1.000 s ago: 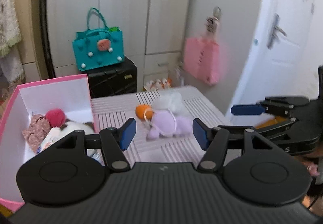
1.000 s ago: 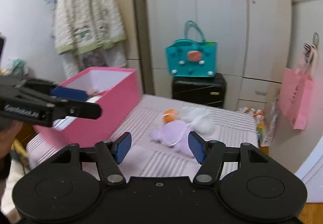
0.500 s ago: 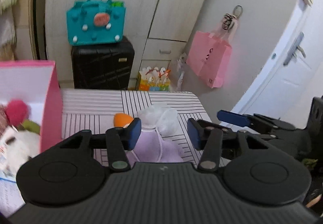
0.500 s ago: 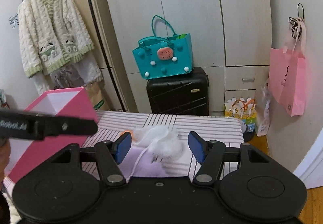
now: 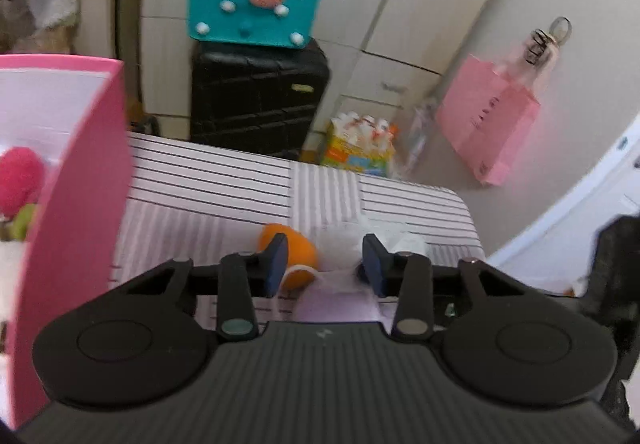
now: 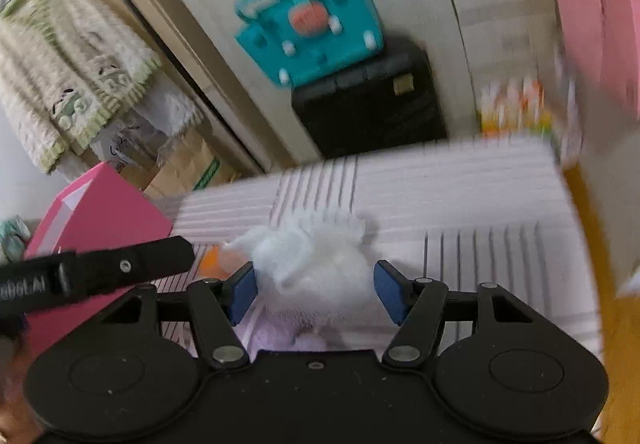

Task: Organize soft objects
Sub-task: 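Grasp the orange ball with the left tool while the right tool grasps the white mesh puff, then lift the orange ball and mesh puff with both tools and carry them over the box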

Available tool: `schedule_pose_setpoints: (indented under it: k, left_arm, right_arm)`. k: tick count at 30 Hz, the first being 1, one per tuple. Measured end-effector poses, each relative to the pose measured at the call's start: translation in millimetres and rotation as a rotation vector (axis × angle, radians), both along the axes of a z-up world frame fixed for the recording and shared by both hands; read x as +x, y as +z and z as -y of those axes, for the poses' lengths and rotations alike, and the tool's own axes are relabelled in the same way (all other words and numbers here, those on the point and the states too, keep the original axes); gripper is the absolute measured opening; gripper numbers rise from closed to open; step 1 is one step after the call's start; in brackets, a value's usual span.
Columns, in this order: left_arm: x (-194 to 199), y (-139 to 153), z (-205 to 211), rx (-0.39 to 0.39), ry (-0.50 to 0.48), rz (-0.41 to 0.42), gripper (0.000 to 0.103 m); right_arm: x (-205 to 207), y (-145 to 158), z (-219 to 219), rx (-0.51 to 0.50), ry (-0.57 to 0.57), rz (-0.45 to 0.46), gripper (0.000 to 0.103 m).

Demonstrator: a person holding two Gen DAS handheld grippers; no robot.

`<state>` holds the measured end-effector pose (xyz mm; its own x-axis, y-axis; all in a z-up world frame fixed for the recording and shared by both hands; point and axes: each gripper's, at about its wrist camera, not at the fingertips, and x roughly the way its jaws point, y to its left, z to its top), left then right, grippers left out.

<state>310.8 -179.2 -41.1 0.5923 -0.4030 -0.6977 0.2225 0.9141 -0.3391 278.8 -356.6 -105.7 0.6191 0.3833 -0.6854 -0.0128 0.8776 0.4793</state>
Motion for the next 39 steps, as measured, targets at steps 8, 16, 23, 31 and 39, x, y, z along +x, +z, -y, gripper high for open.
schedule_pose_setpoints:
  k: [8,16,23,31,39]
  left_arm:
    - [15,-12,0,0.042,0.071,0.007,0.039]
    - [11,-17,6,0.09,0.061,0.023,0.039]
    - [15,-26,9,0.114,0.084,0.018,0.039]
    - [15,-32,5,0.134,0.114,0.005,0.039]
    - [13,-40,8,0.169,0.097,0.023,0.036]
  right_arm:
    - [-5,10,0,-0.029,0.009,0.091,0.021]
    - [-21,35,20,-0.099,-0.029,0.176,0.02]
    - [-27,26,20,-0.106,0.001,0.134,0.02]
    - [-31,14,16,-0.087,0.029,0.113,0.02]
    - [-30,10,14,-0.096,0.036,0.095,0.02]
